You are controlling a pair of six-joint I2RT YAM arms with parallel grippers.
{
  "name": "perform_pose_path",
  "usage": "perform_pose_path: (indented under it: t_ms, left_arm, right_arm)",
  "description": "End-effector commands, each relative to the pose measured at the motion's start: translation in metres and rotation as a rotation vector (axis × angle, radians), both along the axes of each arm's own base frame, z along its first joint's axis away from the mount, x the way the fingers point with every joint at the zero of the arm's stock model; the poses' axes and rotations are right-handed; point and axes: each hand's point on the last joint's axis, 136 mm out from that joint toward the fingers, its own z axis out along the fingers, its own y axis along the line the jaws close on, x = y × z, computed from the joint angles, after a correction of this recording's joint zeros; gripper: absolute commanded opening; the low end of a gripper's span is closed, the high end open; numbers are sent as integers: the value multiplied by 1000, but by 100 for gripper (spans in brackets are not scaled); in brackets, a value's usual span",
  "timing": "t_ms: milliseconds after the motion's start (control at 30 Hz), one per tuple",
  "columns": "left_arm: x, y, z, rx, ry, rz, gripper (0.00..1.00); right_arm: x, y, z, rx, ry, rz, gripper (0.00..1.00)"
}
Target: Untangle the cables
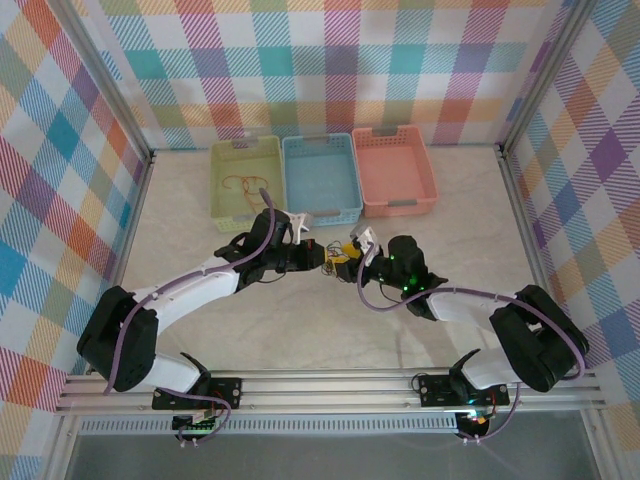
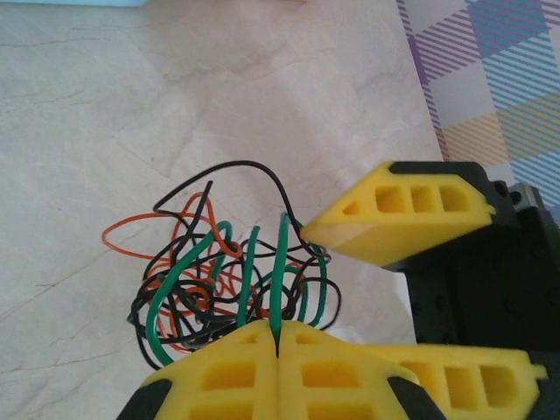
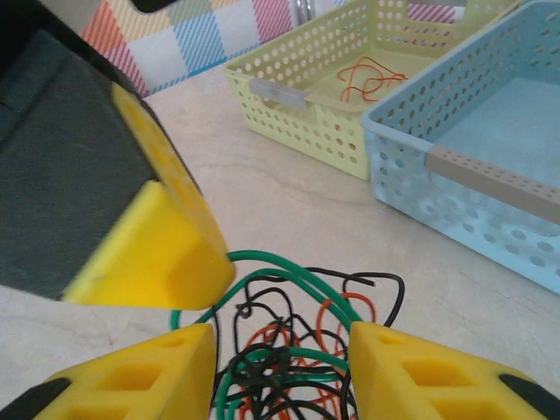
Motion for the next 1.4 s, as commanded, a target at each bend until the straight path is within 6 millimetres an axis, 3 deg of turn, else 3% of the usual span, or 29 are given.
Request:
perform_pose_path:
  t_ms: [0, 433, 800, 1367]
  left_arm:
    - [-5, -12, 12, -54, -16, -43, 0]
    - [-17, -34, 13, -110, 31, -128, 0]
    - [-29, -43, 33, -179, 2, -199, 0]
    - [-35, -22, 72, -224, -171, -137, 0]
  right_arm:
    - [9, -1, 2, -11, -23, -36, 45]
    - [30, -12, -9, -37, 7, -173, 53]
    - [57, -44, -53, -187, 191, -384, 49]
    - [66, -74, -64, -209, 265, -530, 46]
